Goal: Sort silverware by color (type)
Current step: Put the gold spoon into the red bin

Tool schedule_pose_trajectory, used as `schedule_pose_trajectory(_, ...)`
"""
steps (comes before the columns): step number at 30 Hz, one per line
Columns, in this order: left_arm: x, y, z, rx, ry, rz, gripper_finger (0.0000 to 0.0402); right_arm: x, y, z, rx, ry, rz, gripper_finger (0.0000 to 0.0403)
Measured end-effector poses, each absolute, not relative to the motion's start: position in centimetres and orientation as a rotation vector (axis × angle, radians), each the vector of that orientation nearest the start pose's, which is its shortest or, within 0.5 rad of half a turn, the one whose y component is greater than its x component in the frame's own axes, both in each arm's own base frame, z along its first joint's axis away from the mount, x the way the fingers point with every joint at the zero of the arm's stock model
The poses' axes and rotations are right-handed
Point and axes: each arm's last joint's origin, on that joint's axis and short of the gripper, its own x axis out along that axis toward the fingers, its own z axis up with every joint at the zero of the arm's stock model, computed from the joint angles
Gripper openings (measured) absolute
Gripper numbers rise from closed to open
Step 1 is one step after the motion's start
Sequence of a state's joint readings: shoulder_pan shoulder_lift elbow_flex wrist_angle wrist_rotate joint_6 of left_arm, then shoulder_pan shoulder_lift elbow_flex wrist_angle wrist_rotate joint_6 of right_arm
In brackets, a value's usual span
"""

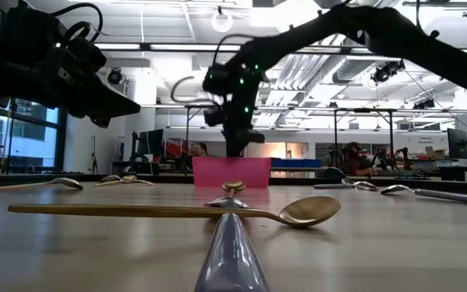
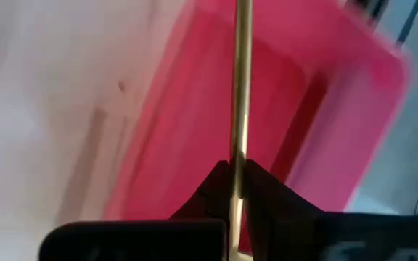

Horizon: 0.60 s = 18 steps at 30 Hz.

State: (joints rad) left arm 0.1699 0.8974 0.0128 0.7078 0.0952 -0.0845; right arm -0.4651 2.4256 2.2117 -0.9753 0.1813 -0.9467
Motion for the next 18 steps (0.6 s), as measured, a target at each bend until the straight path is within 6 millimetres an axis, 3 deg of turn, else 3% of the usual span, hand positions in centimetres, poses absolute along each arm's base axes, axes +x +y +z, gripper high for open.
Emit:
schedule_pose_trajectory(9,15.0,2.3,14.1,-0.107,0.172,0.082,0.0000,44.4,-25.2,18.6,-0.622,1.363,0.025,0.0003)
schedule_pose_trajectory(18,15.0,2.3,14.1,-0.064,0.173,0.086,0.0000,44.4,-25.2,18.6,-0.571,1.356,-0.018,0.0053)
